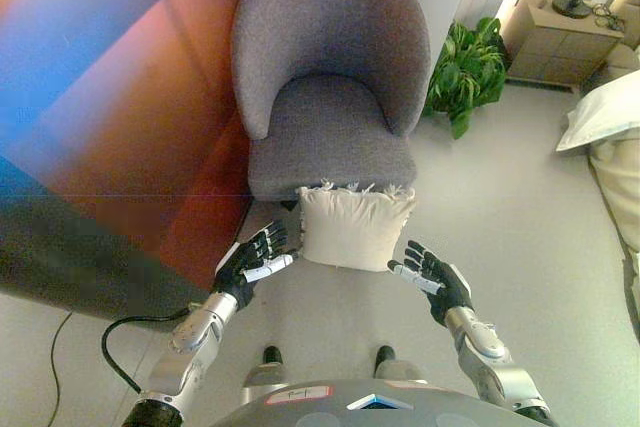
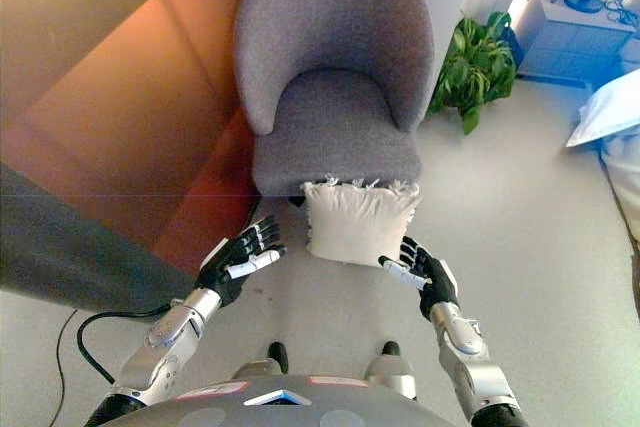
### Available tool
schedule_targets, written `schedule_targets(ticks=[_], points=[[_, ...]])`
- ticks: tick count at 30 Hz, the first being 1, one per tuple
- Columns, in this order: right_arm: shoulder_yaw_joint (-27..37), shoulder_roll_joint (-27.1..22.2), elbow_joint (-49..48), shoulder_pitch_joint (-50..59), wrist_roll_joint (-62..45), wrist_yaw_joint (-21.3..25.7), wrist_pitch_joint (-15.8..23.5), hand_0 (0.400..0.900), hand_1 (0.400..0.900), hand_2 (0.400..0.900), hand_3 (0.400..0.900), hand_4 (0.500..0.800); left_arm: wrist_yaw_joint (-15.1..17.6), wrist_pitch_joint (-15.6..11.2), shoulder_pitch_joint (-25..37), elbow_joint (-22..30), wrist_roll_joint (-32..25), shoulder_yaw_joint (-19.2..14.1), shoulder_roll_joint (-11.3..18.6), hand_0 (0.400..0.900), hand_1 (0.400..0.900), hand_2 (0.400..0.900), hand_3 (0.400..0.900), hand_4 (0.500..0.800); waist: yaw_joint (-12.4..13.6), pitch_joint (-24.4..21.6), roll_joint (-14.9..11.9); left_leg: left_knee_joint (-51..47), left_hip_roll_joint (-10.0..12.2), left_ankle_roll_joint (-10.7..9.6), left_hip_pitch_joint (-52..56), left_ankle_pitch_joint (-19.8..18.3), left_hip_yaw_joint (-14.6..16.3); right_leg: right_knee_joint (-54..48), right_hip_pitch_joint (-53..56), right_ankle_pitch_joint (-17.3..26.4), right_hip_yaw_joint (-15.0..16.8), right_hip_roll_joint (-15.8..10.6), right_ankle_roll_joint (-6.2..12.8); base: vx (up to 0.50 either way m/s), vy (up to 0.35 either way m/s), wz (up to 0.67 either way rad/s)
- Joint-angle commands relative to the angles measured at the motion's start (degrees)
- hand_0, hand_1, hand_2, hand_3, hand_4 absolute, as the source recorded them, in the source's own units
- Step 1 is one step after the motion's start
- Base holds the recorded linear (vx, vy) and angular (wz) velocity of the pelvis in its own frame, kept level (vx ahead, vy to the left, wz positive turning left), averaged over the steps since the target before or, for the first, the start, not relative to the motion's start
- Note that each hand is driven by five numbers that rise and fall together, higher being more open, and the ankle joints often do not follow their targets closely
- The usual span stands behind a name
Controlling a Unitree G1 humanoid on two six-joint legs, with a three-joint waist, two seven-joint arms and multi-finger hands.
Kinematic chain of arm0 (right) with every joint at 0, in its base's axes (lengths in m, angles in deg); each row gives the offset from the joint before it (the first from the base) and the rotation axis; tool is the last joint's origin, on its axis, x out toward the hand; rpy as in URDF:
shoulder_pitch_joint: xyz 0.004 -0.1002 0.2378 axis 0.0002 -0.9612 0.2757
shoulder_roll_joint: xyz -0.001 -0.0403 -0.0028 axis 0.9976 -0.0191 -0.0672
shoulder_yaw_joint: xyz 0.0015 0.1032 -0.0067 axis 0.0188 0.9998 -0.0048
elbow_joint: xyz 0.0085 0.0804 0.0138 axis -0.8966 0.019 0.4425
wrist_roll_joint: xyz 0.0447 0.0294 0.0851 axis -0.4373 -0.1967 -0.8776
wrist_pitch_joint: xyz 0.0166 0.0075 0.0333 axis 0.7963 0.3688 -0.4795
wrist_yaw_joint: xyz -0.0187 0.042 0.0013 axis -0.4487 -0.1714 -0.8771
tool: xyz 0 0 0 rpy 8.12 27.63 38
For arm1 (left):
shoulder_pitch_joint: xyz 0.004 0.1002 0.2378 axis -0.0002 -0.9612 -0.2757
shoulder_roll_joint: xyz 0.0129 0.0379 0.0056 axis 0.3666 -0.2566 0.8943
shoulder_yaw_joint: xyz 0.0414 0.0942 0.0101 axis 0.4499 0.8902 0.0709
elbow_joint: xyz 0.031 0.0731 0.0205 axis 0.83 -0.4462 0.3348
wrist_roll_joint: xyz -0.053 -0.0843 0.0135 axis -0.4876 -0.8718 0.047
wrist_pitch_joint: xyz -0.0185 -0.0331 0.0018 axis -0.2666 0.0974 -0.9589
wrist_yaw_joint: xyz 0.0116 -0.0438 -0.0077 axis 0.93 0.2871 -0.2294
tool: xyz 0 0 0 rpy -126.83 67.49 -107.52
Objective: Pick up the pillow and put it on the sofa.
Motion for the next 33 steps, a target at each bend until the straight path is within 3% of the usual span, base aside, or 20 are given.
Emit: schedule_targets(ticks=[1,9,15,18,21,25,29,32,33], points=[[1.3,-1.2,-6.3,4.3,1.1,-0.5,4.0,0.9,0.9,0.9,0.9,0.8,-0.1,-6.1,4.0,5.3,1.9,-2.1,2.5,0.9,0.9,0.9,0.9,0.8,0.5,-0.1,-1.5,1.2,1.1,0.8,3.6,-4.2,2.3,0.6,1.8,-1.6,-1.9,0.5,-0.41,0.04,-0.069,-0.03],[0.9,-1.6,-5.9,5.4,1.2,-0.2,4.1,0.9,0.9,0.9,0.9,0.8,0.2,-6.7,4.8,5.0,1.9,-1.4,2.6,0.9,0.9,0.9,0.9,0.8,0.1,1.0,-1.0,4.9,2.8,-0.6,1.7,-3.1,1.1,1.4,1.2,-2.5,-1.2,1.6,-1.85,0.03,-0.084,-0.01],[0.4,-3.8,-5.3,6.8,1.2,-1.3,5.2,0.9,0.9,0.9,0.9,0.8,0.7,-7.6,4.4,6.0,0.8,-0.4,2.3,0.9,0.9,0.9,0.9,0.8,0.0,3.6,-2.3,25.2,5.6,-1.7,-5.9,1.7,-2.4,3.5,-1.4,-2.8,-0.1,2.1,-4.93,0.04,-0.098,-0.11],[0.5,-4.4,-4.3,6.5,1.2,-2.5,5.9,0.9,0.9,0.9,0.9,0.8,-0.2,-8.1,3.4,6.1,0.4,-0.6,2.0,0.9,0.9,0.9,0.9,0.8,0.6,4.8,-3.1,31.8,4.7,-0.9,-10.0,2.0,-3.1,4.1,-0.4,-3.2,0.6,2.0,-5.51,0.22,-0.035,-0.18],[1.1,-4.2,-4.9,5.4,1.8,-2.7,5.6,0.9,0.9,0.9,0.9,0.8,-2.0,-7.6,2.5,7.1,0.0,-1.4,2.0,0.9,0.9,0.9,0.9,0.8,1.5,5.2,-1.9,22.6,4.8,-1.0,-9.5,2.4,-1.9,5.4,1.2,-5.6,1.2,2.5,-4.39,0.33,0.132,-0.06],[0.9,-3.8,-5.1,4.8,2.8,-2.5,6.5,0.9,0.9,0.9,0.9,0.8,-2.1,-8.6,2.4,7.2,-0.7,-0.7,1.9,0.9,0.9,0.9,0.9,0.8,3.4,6.0,0.3,1.6,6.7,-3.0,-10.8,8.9,-0.1,5.6,6.6,-9.4,2.5,3.2,-2.53,0.45,0.225,-0.2],[0.9,-3.9,-3.7,4.2,3.2,-4.3,7.8,0.9,0.9,0.9,0.9,0.8,-1.3,-11.6,0.1,6.4,-0.4,-1.6,0.9,0.9,0.9,0.9,0.9,0.8,5.3,5.7,0.8,1.6,9.7,-5.1,-16.2,15.2,2.0,5.4,14.9,-14.7,3.3,2.9,-1.31,0.59,0.233,-0.45],[1.3,-3.6,-3.9,4.1,3.2,-4.3,5.9,0.9,0.9,0.9,0.9,0.8,-1.7,-10.2,0.5,6.3,-1.7,-3.6,1.8,0.9,0.9,0.9,0.9,0.8,5.7,4.3,-1.5,4.4,7.3,-2.5,-16.0,8.0,3.5,8.7,17.3,-16.5,2.3,-2.1,2.12,0.62,0.308,-0.31],[2.6,-3.1,-5.5,3.0,1.6,-4.3,3.8,0.9,0.9,0.9,0.9,0.8,-2.0,-8.9,0.5,6.8,-1.2,-4.5,2.5,0.9,0.9,0.9,0.9,0.8,6.7,3.6,-2.5,8.6,5.8,0.0,-18.2,5.4,2.5,12.5,17.6,-12.3,2.0,-4.2,3.27,0.53,0.263,-0.23]])
